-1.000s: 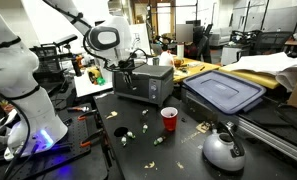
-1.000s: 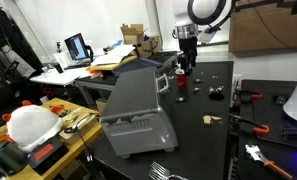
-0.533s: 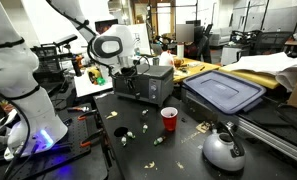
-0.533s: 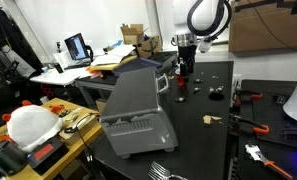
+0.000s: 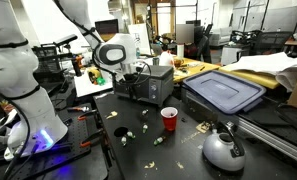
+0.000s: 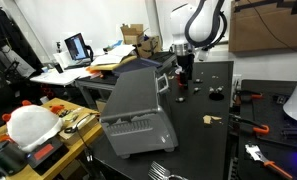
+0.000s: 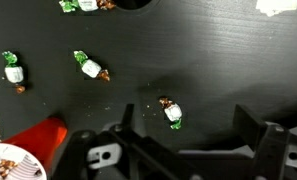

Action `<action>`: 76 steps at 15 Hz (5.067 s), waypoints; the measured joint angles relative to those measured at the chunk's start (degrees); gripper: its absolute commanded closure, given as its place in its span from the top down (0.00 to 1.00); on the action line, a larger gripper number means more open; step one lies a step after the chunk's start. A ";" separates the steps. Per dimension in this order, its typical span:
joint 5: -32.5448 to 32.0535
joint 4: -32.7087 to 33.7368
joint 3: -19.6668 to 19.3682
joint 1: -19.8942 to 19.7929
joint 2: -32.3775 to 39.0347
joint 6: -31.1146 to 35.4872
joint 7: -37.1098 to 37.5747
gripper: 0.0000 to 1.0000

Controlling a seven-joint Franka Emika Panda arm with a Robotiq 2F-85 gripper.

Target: Put one sweet in the cup

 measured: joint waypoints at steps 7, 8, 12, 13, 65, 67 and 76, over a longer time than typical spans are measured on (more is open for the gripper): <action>0.00 2.40 0.04 1.02 5.01 0.46 -1.08 1.00; 0.00 2.64 0.07 1.29 5.50 0.50 -1.08 1.00; -0.08 3.21 0.14 2.45 7.15 0.76 -1.26 1.00; -0.43 3.22 0.13 2.65 7.53 1.01 -1.48 1.00; -8.07 15.62 0.59 -0.96 23.66 6.33 -14.91 0.34; -7.31 16.03 1.08 -1.76 23.63 6.29 -15.71 0.19; -4.02 16.07 1.47 -2.41 19.93 6.28 -15.15 0.00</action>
